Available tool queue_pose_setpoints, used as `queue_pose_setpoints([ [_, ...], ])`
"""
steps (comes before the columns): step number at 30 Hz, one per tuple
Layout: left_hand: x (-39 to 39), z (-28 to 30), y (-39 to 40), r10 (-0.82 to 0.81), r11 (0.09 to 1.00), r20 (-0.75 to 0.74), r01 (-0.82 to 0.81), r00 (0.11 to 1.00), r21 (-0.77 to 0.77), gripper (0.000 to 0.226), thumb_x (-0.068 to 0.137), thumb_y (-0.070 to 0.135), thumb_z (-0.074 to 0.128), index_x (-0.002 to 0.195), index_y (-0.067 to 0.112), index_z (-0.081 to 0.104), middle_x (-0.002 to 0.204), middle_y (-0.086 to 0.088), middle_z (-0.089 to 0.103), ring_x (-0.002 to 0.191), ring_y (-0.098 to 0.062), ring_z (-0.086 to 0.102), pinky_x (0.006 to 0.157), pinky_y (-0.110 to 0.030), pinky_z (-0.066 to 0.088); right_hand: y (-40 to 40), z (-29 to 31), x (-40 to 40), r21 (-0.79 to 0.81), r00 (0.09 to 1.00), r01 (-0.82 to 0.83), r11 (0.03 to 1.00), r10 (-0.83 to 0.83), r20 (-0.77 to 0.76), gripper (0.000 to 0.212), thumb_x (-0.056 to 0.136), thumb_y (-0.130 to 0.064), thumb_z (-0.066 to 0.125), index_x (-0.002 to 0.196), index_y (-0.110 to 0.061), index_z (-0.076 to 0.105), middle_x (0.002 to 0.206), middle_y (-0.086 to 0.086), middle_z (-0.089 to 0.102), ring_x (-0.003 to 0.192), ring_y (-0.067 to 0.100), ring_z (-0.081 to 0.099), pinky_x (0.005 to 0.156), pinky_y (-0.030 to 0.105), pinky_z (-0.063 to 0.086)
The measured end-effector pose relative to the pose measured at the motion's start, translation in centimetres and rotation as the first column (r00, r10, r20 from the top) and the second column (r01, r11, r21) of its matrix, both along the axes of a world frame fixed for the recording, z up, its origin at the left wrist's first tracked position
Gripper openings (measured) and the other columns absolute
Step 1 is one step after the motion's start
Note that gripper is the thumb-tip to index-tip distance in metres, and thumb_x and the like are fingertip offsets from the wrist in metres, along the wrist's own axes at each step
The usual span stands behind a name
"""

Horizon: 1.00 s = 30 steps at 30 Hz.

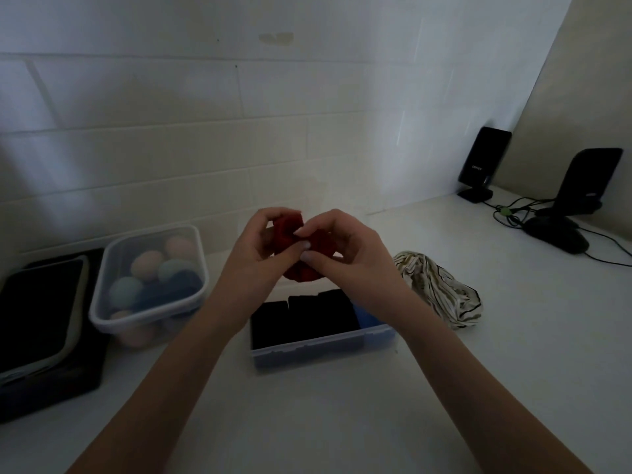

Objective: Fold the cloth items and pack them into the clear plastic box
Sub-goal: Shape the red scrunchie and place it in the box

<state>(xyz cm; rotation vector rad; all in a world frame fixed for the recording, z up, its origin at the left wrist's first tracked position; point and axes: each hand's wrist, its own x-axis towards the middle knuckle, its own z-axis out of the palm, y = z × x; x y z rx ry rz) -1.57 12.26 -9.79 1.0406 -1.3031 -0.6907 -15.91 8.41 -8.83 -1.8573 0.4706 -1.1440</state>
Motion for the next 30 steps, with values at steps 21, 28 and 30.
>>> queue_pose_setpoints([
  [21,0.2,-0.3,1.4,0.005,0.998,0.141,-0.014,0.990,0.062,0.048,0.071,-0.001,0.071,0.098,0.035,0.055,0.101,-0.006,0.068,0.097,-0.020,0.067,0.084,-0.037,0.055,-0.6,-0.2,-0.8,0.071,0.991,0.056,0.996,-0.047,-0.123,0.036,0.080,0.014,0.047,0.084,-0.019,0.062,0.096,0.006,0.062,0.068,0.014,0.062,0.064,0.026,0.054],
  [28,1.5,0.4,3.2,-0.077,0.982,0.056,0.066,0.995,0.179,0.032,0.079,-0.006,0.057,0.089,0.025,0.054,0.083,-0.001,0.068,0.077,-0.016,0.067,0.068,-0.023,0.058,0.7,-0.4,0.0,0.049,0.968,0.034,0.998,-0.021,-0.250,0.037,0.079,0.009,0.057,0.105,-0.018,0.056,0.112,-0.003,0.061,0.077,0.001,0.060,0.064,0.017,0.051],
  [30,1.4,0.6,3.3,-0.139,0.955,-0.023,0.140,0.990,0.263,0.027,0.066,0.002,0.049,0.084,0.020,0.058,0.072,0.004,0.069,0.071,-0.010,0.064,0.064,-0.017,0.054,1.1,-0.2,0.1,0.064,0.964,-0.010,0.998,0.026,-0.263,0.038,0.080,0.008,0.058,0.107,-0.018,0.050,0.117,0.000,0.060,0.079,-0.009,0.059,0.065,0.014,0.049],
])
